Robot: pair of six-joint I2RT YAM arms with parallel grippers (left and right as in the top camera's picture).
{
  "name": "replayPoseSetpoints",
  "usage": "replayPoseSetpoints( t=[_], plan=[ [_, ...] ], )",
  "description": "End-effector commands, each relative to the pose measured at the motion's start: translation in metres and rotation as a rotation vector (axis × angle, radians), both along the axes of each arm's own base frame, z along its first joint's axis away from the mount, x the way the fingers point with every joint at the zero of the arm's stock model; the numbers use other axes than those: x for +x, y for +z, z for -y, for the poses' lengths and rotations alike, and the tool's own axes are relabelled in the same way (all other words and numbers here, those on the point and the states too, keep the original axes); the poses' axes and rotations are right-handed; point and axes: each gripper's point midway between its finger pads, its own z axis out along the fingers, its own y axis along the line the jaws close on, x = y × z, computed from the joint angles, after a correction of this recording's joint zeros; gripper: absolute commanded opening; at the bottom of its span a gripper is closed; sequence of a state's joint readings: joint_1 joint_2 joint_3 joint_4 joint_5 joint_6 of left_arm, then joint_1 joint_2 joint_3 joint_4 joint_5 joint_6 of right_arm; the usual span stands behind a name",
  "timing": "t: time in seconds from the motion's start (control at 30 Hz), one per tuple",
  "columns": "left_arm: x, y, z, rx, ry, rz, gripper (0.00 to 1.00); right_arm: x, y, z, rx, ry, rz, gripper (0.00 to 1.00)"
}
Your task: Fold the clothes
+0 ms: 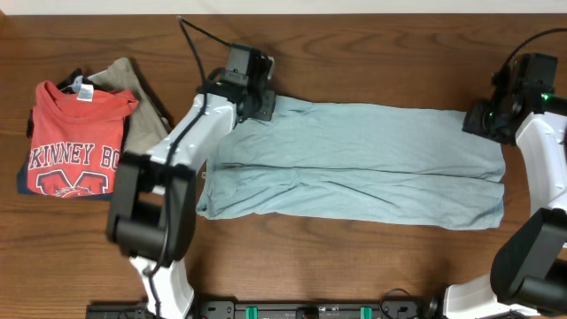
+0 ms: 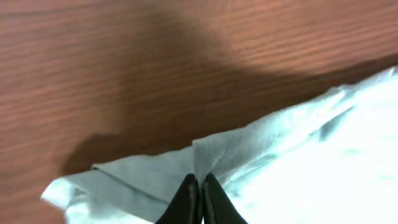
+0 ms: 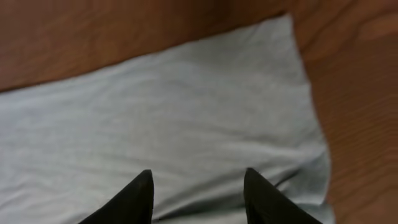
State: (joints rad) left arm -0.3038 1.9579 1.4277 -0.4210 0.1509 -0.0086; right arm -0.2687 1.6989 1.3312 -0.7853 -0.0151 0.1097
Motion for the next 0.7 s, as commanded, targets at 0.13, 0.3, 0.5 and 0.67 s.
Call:
replayPoseSetpoints(
  t=[0.13, 0.3, 0.5, 0.67],
  plan=[
    [-0.028, 0.031, 0.009, -0.106, 0.008, -0.086, 0.06, 0.012, -0.012, 0.036, -0.080, -0.149, 0.019, 0.48],
    [-0.045, 0.026, 0.008, -0.110, 0.012, -0.163, 0.06, 0.020, -0.035, 0.052, -0.080, -0.183, 0.008, 0.54],
    [-0.054, 0.021, 0.004, -0.094, 0.017, -0.204, 0.06, 0.024, -0.063, 0.076, -0.067, -0.256, 0.005, 0.59],
    [-0.055, 0.021, 0.004, -0.092, 0.018, -0.211, 0.06, 0.031, -0.070, 0.091, -0.069, -0.288, 0.039, 0.59]
  ],
)
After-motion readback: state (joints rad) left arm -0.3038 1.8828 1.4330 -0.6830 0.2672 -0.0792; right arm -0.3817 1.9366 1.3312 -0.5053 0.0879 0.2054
